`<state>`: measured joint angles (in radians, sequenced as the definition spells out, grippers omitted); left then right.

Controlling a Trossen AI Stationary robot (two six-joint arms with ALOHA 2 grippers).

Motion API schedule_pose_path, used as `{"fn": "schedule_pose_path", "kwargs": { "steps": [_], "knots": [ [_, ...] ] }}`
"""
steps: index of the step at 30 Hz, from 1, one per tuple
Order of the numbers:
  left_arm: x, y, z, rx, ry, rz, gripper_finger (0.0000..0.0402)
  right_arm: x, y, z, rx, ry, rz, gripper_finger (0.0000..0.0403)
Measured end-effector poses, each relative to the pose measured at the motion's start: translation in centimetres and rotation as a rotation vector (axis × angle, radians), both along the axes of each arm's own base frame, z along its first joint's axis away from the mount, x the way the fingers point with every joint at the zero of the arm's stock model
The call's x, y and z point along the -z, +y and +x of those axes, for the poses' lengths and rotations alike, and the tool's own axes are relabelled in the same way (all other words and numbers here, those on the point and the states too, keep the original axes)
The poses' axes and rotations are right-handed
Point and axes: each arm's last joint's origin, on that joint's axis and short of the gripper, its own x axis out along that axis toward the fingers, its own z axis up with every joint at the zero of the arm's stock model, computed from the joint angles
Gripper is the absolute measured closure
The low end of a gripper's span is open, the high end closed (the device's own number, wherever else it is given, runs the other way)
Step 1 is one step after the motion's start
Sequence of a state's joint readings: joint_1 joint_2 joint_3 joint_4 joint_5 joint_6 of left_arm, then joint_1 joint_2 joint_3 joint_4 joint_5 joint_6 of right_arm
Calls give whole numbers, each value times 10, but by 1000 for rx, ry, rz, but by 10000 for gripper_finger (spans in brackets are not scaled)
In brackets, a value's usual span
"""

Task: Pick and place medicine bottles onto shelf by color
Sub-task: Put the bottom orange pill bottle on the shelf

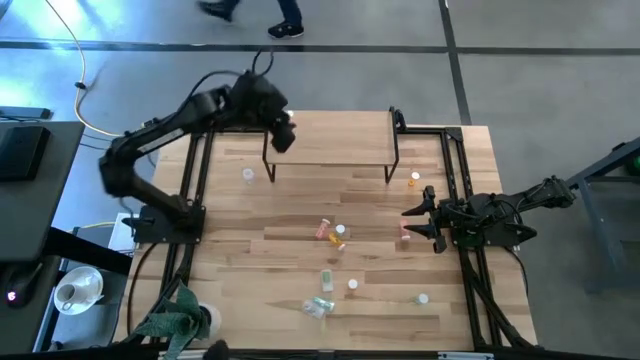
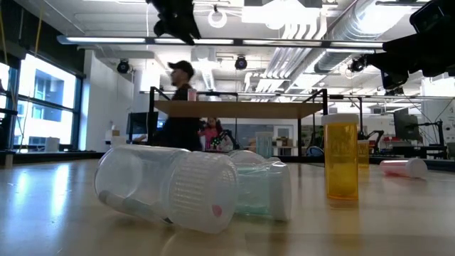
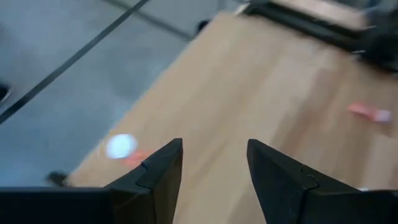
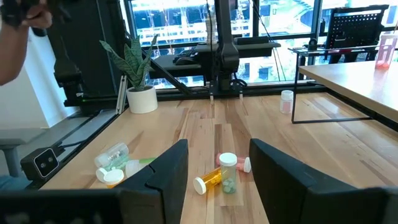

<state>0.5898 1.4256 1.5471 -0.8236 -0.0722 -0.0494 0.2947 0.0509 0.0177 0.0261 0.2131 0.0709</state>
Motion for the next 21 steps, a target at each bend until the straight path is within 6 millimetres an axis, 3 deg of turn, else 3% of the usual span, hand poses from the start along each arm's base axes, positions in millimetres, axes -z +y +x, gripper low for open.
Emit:
{"fn": "schedule_pose_path", "kwargs": {
  "steps": [11,21],
  "knots": [
    [29,-68,-8,240,-183,68,236,0,0,0,0,0,0,240],
    [69,-108,-4,393,-319,106,236,0,0,0,0,0,0,240]
  ]
}}
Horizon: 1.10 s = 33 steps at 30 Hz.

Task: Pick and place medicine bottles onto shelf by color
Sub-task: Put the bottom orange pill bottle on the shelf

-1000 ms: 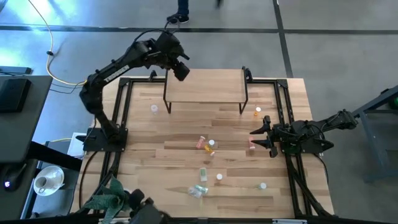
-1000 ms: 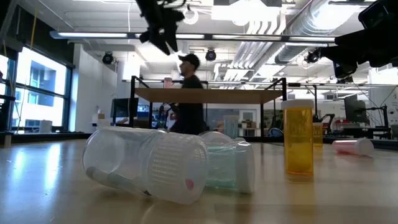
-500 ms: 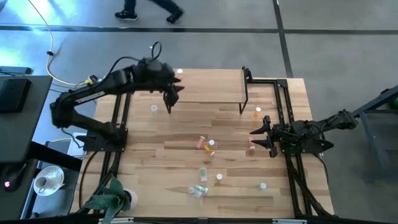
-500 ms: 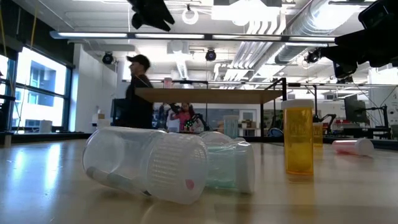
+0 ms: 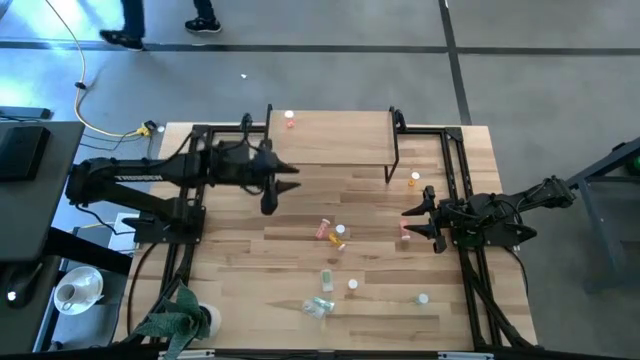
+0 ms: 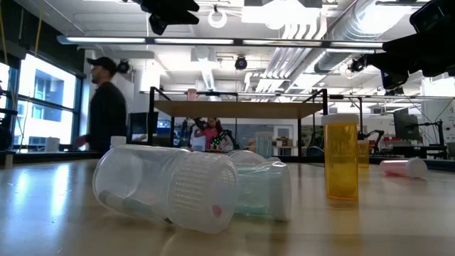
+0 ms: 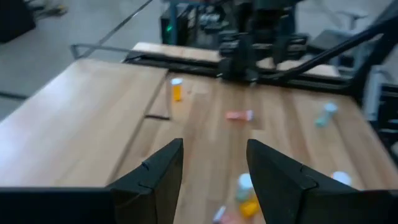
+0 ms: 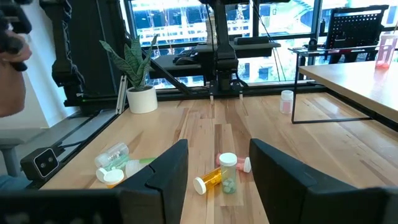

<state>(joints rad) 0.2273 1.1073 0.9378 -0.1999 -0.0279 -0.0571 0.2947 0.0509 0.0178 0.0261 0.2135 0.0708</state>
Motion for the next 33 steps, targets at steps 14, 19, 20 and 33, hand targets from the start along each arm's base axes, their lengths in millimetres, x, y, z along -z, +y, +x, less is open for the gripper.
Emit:
{"fn": "schedule_pose_path", "kwargs": {
  "steps": [14,19,20,33],
  "knots": [
    [49,-48,7,191,-125,-1,236,-1,0,0,-8,-6,83,240],
    [66,-58,3,217,-136,-26,236,-15,0,-1,-19,-154,86,240],
    [69,-59,2,219,-131,-32,236,-19,0,-2,-28,-187,81,240],
    [68,-59,3,214,-152,-50,238,-54,-1,-7,-21,-365,77,191]
  ]
}}
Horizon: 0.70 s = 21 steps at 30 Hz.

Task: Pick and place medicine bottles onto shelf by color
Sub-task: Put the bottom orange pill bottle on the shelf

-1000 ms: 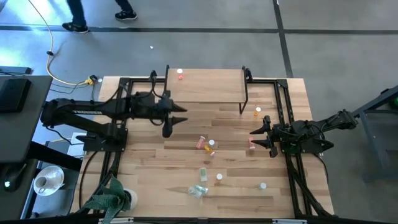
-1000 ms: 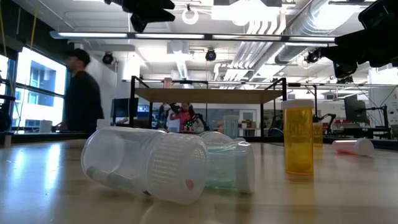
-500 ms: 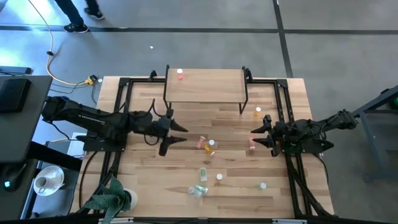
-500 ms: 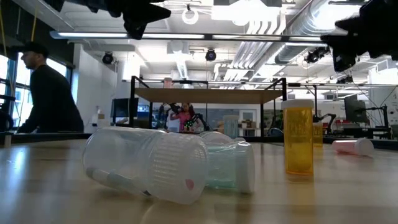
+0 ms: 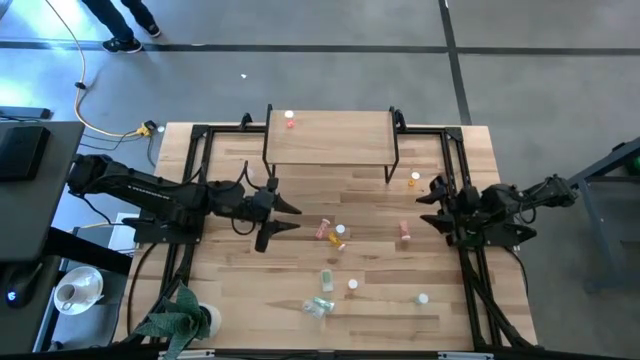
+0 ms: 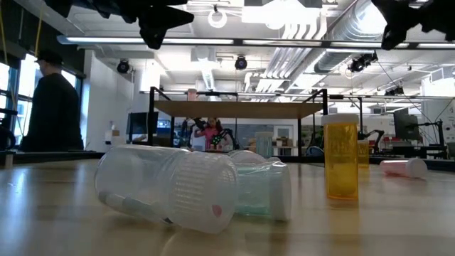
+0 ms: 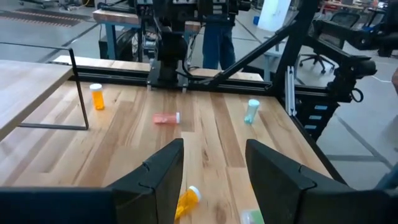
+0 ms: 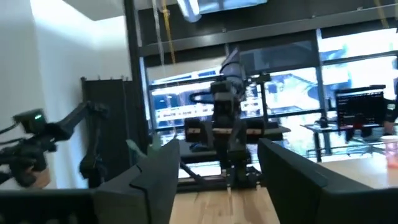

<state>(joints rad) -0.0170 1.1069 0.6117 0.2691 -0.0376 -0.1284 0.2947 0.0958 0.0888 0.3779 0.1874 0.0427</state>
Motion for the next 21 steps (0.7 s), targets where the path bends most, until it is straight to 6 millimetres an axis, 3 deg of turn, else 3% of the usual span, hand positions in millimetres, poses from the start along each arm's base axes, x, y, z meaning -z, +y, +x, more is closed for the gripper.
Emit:
{"fn": "schedule_pose_path", "kwargs": {
  "steps": [5,11,15,21],
  "knots": [
    [-1,0,0,0,-6,0,236,-27,0,5,42,86,-36,175],
    [0,1,0,-3,-4,0,236,-49,7,26,40,353,-48,175],
    [2,1,0,-5,18,-5,236,-43,16,51,-14,557,-69,175],
    [4,1,-1,-11,39,-32,236,-18,38,84,-143,762,-95,176]
  ]
}}
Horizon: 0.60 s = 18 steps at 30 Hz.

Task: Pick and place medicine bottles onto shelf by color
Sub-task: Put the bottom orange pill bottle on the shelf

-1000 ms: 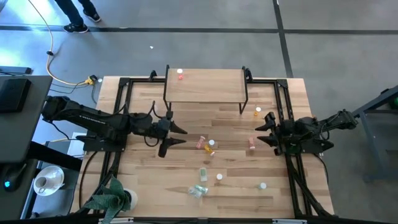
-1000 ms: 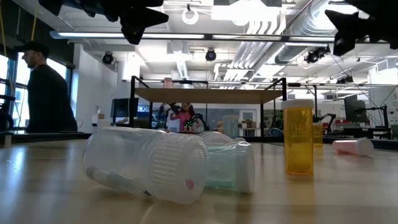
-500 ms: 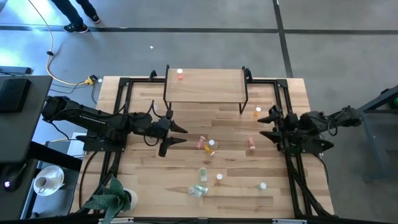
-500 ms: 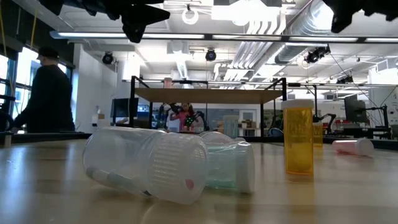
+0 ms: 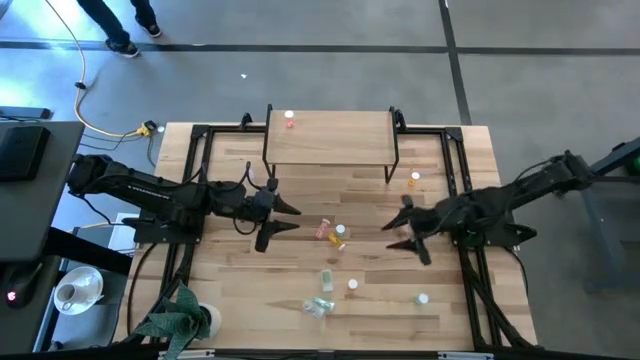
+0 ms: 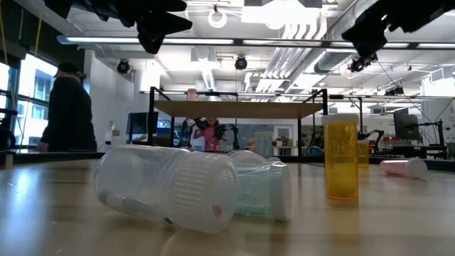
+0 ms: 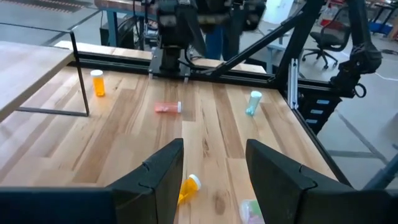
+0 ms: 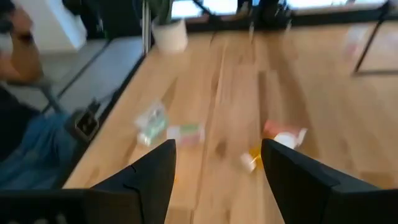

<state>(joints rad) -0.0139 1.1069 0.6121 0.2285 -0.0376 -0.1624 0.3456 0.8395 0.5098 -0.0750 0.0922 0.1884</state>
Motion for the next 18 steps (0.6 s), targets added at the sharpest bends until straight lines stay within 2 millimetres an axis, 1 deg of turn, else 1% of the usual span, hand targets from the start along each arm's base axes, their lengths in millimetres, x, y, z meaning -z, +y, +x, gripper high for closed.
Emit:
{"fn": "schedule_pose_path", "kwargs": {
  "steps": [3,6,12,18],
  "knots": [
    [0,0,0,-5,0,-19,236,14,10,13,-16,54,-3,176],
    [0,-2,0,1,3,-21,236,23,21,24,-45,60,-9,176],
    [0,-8,0,27,5,-21,238,39,40,40,-90,43,-7,176],
    [0,-11,0,40,4,-21,238,56,53,55,-115,15,-2,176]
  ]
}}
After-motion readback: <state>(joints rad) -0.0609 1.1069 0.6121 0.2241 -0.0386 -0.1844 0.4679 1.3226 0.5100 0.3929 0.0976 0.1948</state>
